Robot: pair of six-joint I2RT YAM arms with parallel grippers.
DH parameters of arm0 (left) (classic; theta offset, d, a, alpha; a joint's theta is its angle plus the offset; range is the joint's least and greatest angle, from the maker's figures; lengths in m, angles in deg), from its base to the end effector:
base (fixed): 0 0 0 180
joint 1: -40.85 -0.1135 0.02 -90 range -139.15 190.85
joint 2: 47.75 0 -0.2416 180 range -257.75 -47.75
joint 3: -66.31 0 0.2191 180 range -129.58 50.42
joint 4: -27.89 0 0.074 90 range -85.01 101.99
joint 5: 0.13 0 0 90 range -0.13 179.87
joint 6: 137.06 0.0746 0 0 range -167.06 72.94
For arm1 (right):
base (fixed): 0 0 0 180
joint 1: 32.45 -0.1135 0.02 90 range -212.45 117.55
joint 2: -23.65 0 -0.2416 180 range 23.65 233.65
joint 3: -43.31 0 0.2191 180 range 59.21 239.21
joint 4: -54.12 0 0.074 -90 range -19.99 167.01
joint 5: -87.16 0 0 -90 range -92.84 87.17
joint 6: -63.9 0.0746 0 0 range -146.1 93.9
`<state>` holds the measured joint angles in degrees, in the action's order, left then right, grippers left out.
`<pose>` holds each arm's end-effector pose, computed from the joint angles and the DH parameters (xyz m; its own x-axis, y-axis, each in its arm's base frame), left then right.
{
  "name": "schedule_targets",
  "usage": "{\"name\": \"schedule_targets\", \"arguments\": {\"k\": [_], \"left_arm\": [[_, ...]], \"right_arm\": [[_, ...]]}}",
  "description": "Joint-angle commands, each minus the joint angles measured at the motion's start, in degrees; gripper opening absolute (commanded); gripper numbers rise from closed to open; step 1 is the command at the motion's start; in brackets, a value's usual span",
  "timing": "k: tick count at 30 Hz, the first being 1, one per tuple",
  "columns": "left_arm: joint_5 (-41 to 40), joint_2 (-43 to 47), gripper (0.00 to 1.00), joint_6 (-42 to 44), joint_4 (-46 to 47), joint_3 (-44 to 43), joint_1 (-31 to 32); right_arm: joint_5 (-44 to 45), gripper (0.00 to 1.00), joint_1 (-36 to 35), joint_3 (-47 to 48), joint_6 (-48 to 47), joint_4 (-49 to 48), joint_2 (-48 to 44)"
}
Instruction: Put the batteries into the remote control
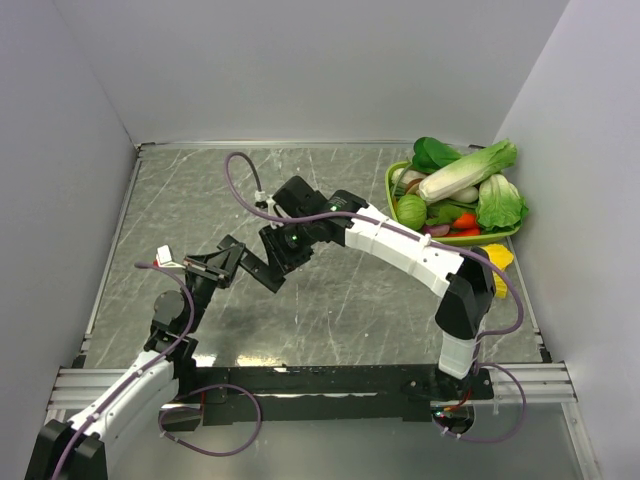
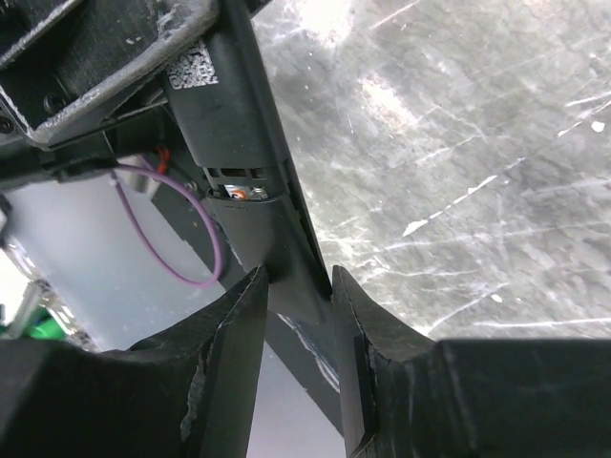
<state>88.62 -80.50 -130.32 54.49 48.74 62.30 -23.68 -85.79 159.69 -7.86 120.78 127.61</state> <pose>0.1625 -0.0621 0.2162 -0.3217 -0.9403 -0.1108 0.2236 0.0382 -0.9739 0.2034 0.3177 0.2785 -0.7337 -0.4958 -0.4647 -0.6783 0.5753 0.4571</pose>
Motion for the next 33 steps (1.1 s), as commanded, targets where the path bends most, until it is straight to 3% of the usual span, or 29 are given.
{"name": "schedule_targets", "arguments": {"k": [1, 21, 29, 33], "left_arm": [[3.02, 0.94, 0.05, -7.00, 10.50, -0.96, 0.52], [-2.08, -0.47, 0.05, -15.08, 5.94, 0.00, 0.52], [-3.57, -1.88, 0.05, -11.93, 1.19, -1.67, 0.43], [-3.75, -1.44, 0.04, -5.01, -2.76, -3.24, -0.18]], "right_arm": [[3.00, 0.39, 2.98, -3.36, 2.59, -7.69, -2.18], [-0.96, 0.33, 7.38, -10.93, 7.16, -16.40, -3.94], [0.71, 0.33, 7.81, -10.39, 6.02, -16.48, -4.03], [1.24, 0.39, 7.99, -13.03, 2.34, -17.98, -5.43]]}}
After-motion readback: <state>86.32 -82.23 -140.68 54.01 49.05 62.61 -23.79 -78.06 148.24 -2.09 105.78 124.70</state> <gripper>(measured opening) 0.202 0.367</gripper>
